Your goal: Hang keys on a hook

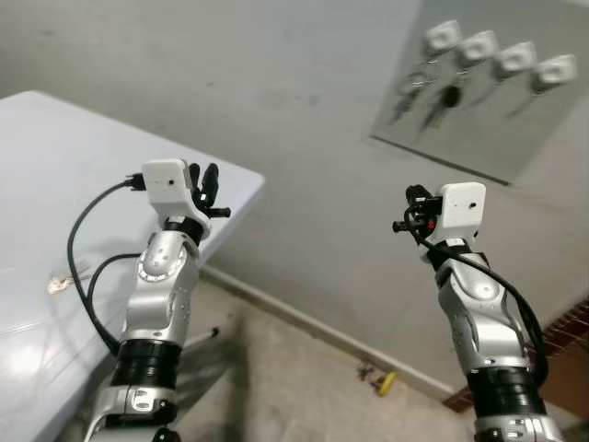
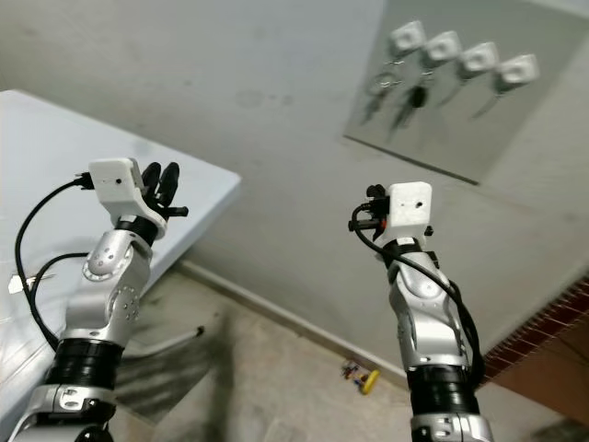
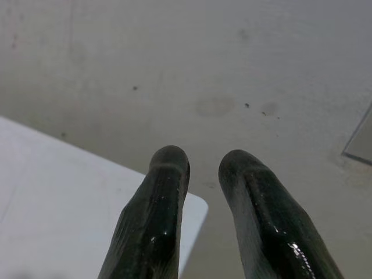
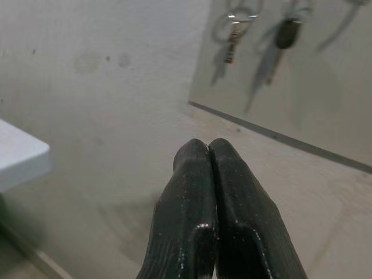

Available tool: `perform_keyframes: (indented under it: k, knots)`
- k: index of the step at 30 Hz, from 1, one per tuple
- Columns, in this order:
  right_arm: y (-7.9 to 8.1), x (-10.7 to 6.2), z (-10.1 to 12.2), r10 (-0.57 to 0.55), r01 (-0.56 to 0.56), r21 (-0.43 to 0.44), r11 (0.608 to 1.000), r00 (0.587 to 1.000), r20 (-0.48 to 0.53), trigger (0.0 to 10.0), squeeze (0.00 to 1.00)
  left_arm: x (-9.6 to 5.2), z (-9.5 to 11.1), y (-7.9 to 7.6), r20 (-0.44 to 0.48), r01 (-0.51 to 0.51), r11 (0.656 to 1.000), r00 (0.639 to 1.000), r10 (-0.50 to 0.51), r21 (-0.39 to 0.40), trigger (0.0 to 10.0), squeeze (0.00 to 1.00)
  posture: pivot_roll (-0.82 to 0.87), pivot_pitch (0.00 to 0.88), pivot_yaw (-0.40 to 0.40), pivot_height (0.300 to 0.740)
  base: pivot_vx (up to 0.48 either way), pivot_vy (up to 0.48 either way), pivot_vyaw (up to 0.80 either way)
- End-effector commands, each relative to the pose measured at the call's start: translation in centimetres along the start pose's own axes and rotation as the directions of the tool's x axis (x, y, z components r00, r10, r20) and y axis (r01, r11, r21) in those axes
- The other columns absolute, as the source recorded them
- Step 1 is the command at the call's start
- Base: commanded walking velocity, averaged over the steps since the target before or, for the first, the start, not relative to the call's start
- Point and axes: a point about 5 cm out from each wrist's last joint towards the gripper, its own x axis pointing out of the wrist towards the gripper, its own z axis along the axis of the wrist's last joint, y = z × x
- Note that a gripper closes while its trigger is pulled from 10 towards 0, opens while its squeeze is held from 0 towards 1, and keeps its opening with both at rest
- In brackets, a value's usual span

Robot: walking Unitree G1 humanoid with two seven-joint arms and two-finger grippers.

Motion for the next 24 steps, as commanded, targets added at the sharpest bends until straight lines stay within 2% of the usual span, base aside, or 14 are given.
perform_keyframes:
  k: [1, 9, 13, 17, 24]
  knots:
    - [-0.7, -0.1, 0.3, -0.023, 0.023, -0.008, 1.000, 1.000, 0.001, 10.0, 0.00, 0.2, 0.2, -1.0, -0.002, 0.025, 1.000, 1.000, -0.025, -0.003, 10.0, 0.00, 0.02, 0.000, -0.086, 0.740, 0.000, 0.000, -0.70]
    - [-0.8, -0.3, 0.1, -0.031, 0.031, -0.012, 0.999, 0.999, -0.005, 10.0, 0.00, -0.3, -0.4, -1.7, -0.027, 0.073, 0.997, 0.997, -0.073, 0.015, 10.0, 0.00, 0.01, 0.000, -0.081, 0.740, 0.000, 0.000, -0.70]
    - [-1.2, -1.3, -0.7, -0.023, 0.022, -0.033, 0.999, 0.999, -0.029, 10.0, 0.00, -2.1, -1.8, -3.0, -0.081, 0.165, 0.986, 0.983, -0.163, 0.024, 10.0, 0.00, 0.01, 0.000, -0.072, 0.740, 0.000, 0.000, -0.70]
    - [-1.4, -1.9, -1.1, -0.009, 0.006, -0.047, 0.999, 0.999, -0.046, 10.0, 0.00, -2.8, -2.3, -3.4, -0.108, 0.201, 0.979, 0.974, -0.197, 0.025, 10.0, 0.00, 0.00, 0.000, -0.063, 0.740, 0.000, 0.000, -0.70]
    - [-1.6, -2.3, -1.3, -0.008, 0.006, -0.042, 0.999, 0.999, -0.039, 10.0, 0.00, -3.1, -2.3, -3.6, -0.125, 0.227, 0.974, 0.967, -0.223, 0.023, 10.0, 0.00, 0.00, 0.000, -0.055, 0.740, 0.000, 0.000, -0.70]
